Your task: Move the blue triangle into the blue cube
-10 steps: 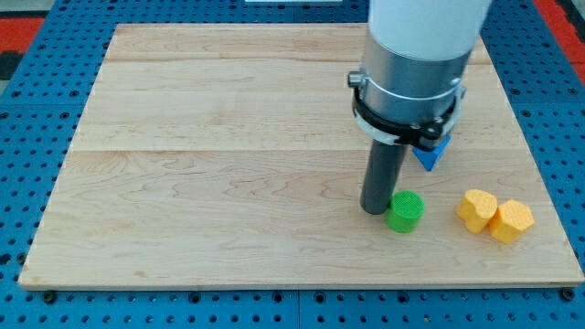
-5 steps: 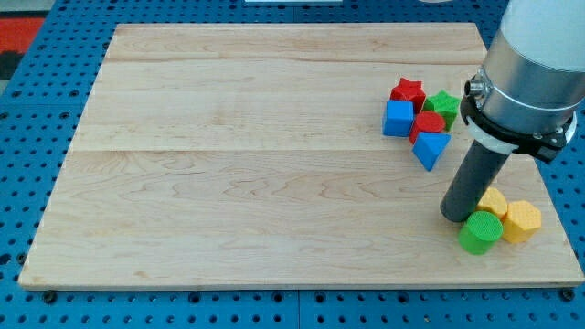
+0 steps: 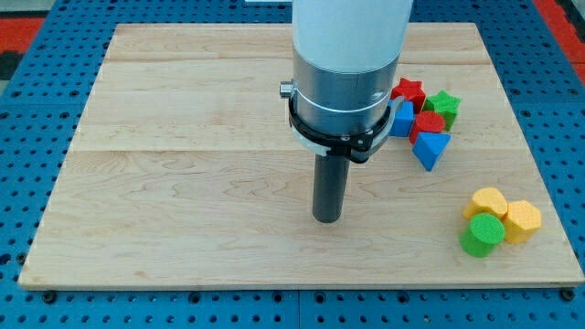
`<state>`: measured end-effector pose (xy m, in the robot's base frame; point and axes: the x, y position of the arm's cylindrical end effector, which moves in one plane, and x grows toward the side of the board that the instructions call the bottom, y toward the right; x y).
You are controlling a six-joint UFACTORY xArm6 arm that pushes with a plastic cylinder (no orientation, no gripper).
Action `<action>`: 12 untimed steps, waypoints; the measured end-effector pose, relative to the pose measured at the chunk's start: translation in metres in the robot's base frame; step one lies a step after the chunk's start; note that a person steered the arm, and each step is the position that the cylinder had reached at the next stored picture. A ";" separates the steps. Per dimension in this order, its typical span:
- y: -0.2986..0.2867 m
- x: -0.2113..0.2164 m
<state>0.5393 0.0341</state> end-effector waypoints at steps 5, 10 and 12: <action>0.061 -0.160; 0.111 -0.160; 0.083 -0.187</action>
<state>0.3521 0.1175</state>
